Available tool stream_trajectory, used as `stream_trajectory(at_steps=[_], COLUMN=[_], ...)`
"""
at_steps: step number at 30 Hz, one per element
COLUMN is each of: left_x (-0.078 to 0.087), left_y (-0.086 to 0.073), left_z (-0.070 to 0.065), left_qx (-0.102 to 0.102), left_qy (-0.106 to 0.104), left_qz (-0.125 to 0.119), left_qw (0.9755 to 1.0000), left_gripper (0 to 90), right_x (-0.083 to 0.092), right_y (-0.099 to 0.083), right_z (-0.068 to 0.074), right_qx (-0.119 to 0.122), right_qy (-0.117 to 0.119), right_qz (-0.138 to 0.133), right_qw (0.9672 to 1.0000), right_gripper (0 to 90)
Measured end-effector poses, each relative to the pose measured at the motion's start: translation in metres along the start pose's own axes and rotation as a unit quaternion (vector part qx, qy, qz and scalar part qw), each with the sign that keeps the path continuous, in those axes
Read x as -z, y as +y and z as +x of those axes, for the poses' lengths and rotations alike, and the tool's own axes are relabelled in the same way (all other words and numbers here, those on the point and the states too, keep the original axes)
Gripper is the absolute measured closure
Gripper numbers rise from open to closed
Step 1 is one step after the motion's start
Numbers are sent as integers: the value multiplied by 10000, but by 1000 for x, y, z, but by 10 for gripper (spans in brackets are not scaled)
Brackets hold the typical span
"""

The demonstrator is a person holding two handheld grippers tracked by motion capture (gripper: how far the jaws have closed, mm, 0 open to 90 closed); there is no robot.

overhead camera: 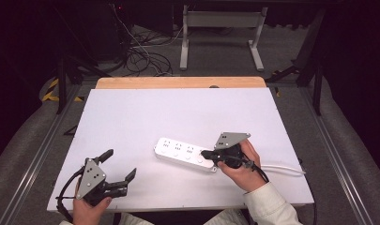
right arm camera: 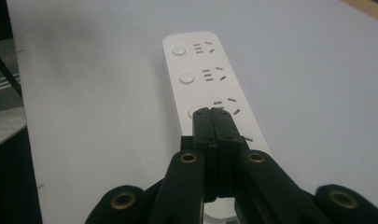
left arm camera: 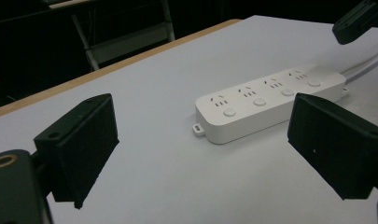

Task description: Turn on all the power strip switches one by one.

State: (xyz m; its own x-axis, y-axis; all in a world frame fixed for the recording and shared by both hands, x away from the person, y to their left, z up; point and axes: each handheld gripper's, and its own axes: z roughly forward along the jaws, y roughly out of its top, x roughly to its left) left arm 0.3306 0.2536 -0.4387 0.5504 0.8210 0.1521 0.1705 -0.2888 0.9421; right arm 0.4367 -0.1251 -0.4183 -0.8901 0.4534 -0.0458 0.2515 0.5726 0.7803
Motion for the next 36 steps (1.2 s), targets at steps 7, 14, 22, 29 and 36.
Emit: stream_trajectory(at_steps=[7,14,22,29,36], left_x=[0,0,0,0,0], left_y=[0,0,0,0,0], left_z=[0,0,0,1,0], left_qx=[10,10,7,-12,-3], left_qy=[1,3,1,12,17], left_qz=[6,10,16,20,22], left_qw=[10000,10000,10000,10000,10000], left_gripper=[88,88,89,89,89], right_x=[-20,-30,-39,-42,-43], right_y=[-2,-4,-7,-9,-10], right_z=[-3,-5,-6,-6,-6], right_qx=[-83,-148,-252,-258,-247], right_qy=[69,117,112,92,129], right_qz=[333,479,571,662,692], right_qw=[9994,9987,9980,9974,9972], right_gripper=[900,900,900,900,900])
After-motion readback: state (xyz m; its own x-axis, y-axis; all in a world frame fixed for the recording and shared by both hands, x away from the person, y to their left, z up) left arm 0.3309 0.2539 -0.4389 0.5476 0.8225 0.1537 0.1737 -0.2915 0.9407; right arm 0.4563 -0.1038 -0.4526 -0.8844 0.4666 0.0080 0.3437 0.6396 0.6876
